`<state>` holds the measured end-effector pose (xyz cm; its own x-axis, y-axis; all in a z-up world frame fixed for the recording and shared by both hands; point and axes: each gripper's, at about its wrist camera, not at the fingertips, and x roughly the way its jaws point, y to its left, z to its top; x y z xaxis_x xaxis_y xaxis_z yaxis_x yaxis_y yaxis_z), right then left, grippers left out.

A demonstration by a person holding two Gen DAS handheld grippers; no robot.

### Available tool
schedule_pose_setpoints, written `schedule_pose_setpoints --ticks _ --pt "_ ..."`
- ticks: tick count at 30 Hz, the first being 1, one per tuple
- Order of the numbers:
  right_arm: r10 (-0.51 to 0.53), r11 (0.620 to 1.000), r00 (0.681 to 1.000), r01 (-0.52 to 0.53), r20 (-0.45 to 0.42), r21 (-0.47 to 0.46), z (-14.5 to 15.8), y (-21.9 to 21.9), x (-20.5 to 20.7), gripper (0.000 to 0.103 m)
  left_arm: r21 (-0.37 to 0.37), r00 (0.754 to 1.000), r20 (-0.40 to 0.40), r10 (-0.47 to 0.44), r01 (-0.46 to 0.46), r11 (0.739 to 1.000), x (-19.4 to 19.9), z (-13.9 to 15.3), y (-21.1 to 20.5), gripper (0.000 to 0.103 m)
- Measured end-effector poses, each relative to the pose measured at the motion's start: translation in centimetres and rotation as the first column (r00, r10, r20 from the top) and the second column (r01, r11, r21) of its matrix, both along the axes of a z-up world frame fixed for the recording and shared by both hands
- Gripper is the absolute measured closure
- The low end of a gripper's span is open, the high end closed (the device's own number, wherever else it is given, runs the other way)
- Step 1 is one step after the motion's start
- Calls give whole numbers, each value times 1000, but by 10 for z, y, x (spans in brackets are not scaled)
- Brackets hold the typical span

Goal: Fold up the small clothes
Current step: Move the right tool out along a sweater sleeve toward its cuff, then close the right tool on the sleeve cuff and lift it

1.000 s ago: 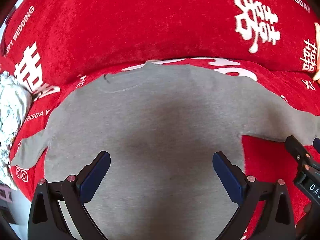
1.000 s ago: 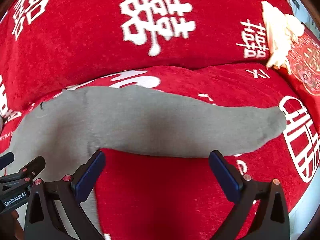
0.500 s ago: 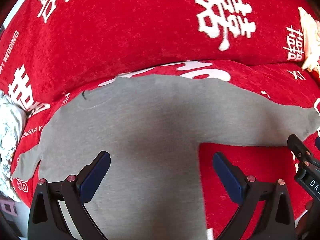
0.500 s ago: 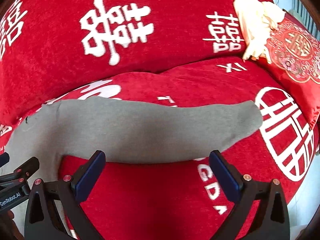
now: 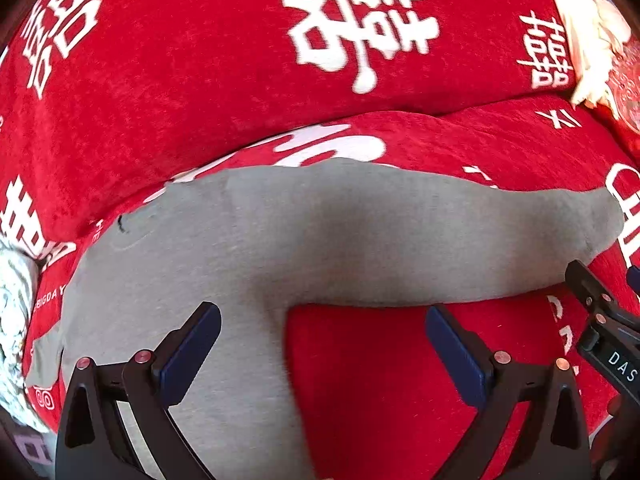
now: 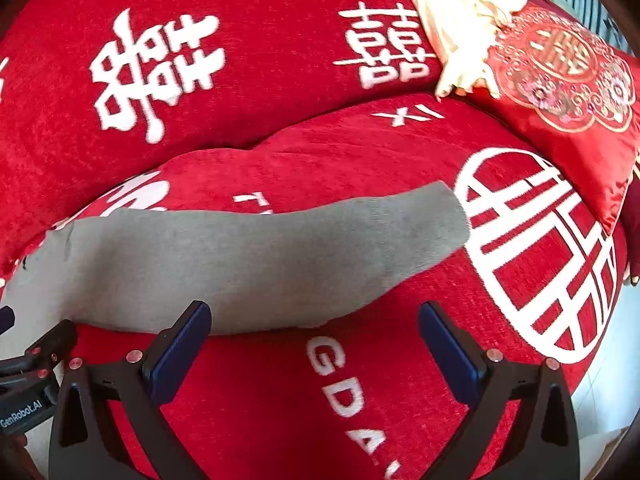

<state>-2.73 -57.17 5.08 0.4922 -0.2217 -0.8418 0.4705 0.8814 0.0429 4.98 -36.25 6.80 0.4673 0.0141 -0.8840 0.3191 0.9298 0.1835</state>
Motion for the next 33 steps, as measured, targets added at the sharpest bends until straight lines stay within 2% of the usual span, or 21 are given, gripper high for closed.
schedule_pose_setpoints --ticks 16,24,28,29,31,32,33 --pt "-84 996 996 84 -14 -8 -19 -51 -2 0 3 998 -10 -59 59 998 -1 -11 -52 0" --pt "-107 994 994 108 -27 19 -42 -77 8 0 14 996 -11 -91 91 996 1 -21 -71 0" --pt "-67 995 998 67 -6 -74 -48 -73 23 3 17 996 -18 -89 90 996 5 -26 -72 0" --pt "-47 993 999 47 -3 -105 -50 -70 27 9 16 996 -22 -86 86 996 7 -27 -71 0" --pt "-6 976 999 -4 -43 -218 -54 -62 38 55 11 997 -29 -77 77 997 9 -28 -67 0" --pt "21 972 999 -30 -44 -232 -52 -59 40 88 11 997 -28 -73 73 997 11 -27 -64 0" --pt "50 985 999 -53 -23 -162 -48 -62 41 91 10 997 -26 -68 69 998 12 -26 -61 0"
